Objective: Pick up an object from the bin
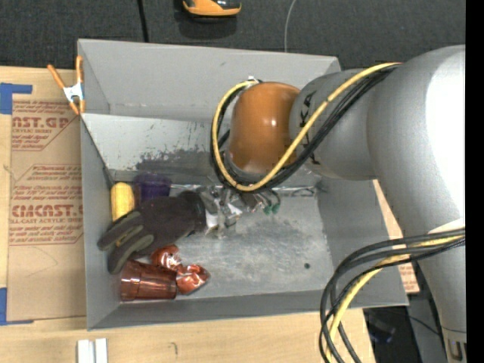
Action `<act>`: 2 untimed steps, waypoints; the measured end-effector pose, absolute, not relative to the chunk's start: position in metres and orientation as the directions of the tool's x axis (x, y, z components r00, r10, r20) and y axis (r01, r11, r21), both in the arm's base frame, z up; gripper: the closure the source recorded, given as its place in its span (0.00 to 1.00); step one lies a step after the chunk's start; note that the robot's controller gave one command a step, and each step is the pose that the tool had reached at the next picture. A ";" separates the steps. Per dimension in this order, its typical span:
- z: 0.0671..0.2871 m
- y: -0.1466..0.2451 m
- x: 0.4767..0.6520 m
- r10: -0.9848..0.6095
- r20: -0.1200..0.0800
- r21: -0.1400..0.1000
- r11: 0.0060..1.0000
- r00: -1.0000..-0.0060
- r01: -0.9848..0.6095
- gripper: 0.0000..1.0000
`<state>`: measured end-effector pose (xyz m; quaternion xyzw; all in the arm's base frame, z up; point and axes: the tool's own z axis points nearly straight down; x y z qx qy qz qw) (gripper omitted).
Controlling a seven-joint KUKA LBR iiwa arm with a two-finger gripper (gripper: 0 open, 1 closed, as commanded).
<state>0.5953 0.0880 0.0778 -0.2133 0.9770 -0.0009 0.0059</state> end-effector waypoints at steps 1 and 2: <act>0.134 0.081 0.581 -0.423 0.003 0.001 0.906 -0.906 -0.423 1.00; 0.203 0.080 0.586 -0.438 0.000 0.000 0.899 -0.899 -0.438 1.00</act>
Offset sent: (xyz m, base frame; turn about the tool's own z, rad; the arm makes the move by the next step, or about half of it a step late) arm -0.0067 -0.0098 0.1536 -0.0323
